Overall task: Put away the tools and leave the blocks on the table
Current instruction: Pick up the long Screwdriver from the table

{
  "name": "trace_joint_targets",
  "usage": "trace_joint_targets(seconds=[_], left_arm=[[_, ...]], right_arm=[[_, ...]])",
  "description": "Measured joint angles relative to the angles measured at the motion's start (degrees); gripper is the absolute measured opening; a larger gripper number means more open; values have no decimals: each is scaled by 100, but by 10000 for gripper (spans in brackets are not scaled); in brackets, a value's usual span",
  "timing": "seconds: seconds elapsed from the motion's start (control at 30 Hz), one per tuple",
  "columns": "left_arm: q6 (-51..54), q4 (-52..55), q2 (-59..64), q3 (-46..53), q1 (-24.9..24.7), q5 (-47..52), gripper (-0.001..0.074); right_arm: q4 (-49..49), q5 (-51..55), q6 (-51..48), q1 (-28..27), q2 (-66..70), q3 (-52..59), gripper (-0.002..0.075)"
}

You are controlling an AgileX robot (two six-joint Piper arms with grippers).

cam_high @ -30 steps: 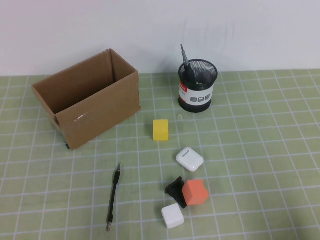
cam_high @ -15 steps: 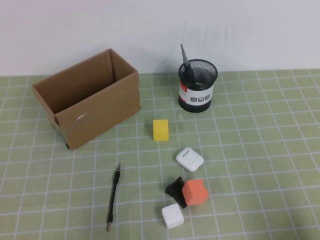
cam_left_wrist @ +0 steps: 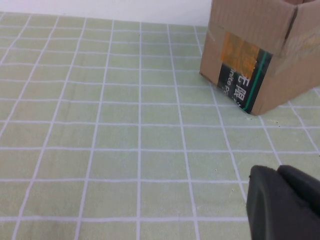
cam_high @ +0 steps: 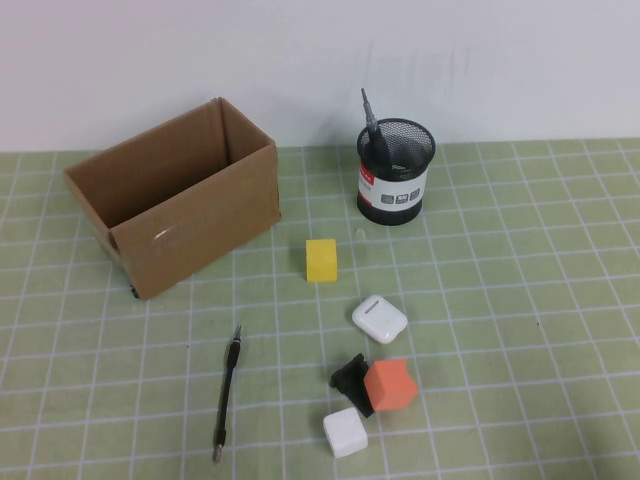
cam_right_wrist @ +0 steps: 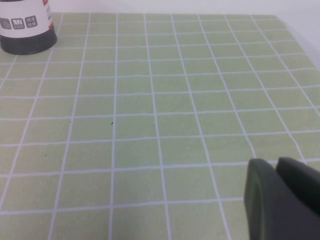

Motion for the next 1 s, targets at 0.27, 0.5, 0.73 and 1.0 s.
trace_joint_targets(seconds=[0.27,0.5,0.73,1.0], left_arm=[[0,0,0,0,0,-1420,-6],[0,21,0,0,0,-4519,-6],[-22,58,-26,-581,0,-5552,-6],[-954,70,1050,-3348,0,-1675,-6]], right_arm=[[0,0,0,0,0,0,-9],[0,0,0,0,0,0,-9],[0,0,0,0,0,0,-9],[0,1,0,0,0,0,-11]])
